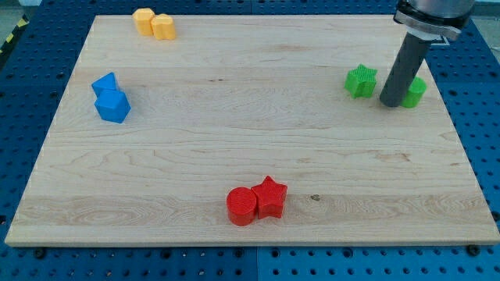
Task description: Place the green star at the left side of the green circle
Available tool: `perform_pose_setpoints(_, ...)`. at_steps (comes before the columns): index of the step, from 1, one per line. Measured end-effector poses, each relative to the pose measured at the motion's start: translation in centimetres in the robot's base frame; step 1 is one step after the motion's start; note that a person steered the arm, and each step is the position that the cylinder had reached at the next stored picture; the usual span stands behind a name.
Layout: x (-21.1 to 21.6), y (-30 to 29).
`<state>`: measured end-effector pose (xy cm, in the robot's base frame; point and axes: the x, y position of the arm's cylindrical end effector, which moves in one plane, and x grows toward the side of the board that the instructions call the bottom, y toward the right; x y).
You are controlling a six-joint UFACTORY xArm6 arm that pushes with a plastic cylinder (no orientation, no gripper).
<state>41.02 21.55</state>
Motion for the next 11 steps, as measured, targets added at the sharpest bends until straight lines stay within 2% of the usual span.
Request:
perform_pose_setpoints(1,0.0,-2.3)
perform_pose_setpoints(2,-0.1,-9.4)
perform_pose_setpoints(3,-4.4,-11.4)
perform_pose_setpoints(4,-6.4,-8.8)
perform_pose_setpoints(9,-4.0,-2.4)
perform_pose_setpoints(10,-4.1,-3.6)
perform_pose_setpoints(11,-4.3,-12.2)
